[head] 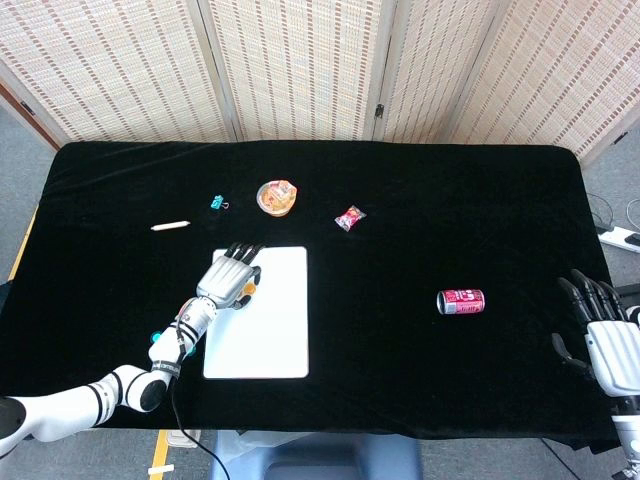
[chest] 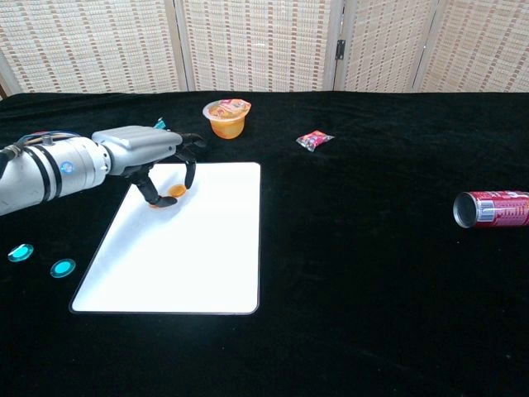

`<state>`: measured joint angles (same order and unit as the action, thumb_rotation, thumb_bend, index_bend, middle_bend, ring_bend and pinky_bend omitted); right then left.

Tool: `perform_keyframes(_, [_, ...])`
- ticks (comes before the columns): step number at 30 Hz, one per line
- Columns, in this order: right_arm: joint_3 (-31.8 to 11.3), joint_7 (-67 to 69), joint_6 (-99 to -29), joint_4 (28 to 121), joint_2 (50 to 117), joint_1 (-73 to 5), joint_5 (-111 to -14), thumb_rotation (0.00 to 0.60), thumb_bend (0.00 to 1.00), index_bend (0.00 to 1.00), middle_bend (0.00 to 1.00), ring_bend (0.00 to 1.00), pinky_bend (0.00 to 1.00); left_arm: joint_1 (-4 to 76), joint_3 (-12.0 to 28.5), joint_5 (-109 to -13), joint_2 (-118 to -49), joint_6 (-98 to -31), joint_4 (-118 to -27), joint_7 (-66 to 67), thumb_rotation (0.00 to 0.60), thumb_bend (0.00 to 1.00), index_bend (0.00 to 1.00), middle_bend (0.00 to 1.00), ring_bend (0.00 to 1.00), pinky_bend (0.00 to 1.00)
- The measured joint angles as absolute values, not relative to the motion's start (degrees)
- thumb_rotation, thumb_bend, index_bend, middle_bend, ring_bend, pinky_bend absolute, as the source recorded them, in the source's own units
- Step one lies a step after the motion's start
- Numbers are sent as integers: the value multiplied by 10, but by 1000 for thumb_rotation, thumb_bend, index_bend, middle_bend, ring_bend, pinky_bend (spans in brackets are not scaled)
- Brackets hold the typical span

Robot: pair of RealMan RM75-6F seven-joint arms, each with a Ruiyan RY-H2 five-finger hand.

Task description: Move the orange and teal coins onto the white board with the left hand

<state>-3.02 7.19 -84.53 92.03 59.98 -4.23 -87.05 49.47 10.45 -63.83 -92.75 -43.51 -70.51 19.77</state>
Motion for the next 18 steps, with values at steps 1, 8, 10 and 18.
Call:
perform_keyframes(1, [-30,72,-846,920,600,-42,-870,600,459,0,10,0,0,496,104,-637,-929,-435,-705,199,600,407,500,50,0,0])
perform_keyframes(8, [-30,74,-849,920,598,-39,-869,600,459,0,10,0,0,505,101,-631,-939,-434,-703,215,600,406,485,50,0,0])
perform_keyframes(10, [-30,75,-849,920,598,-39,-869,600,458,0,10,0,0,508,100,-626,-943,-435,-700,221,600,406,472,50,0,0])
perform_keyframes(18, [-32,75,-852,920,597,-37,-870,600,459,0,10,0,0,510,96,-623,-939,-437,-716,216,600,404,306,49,0,0])
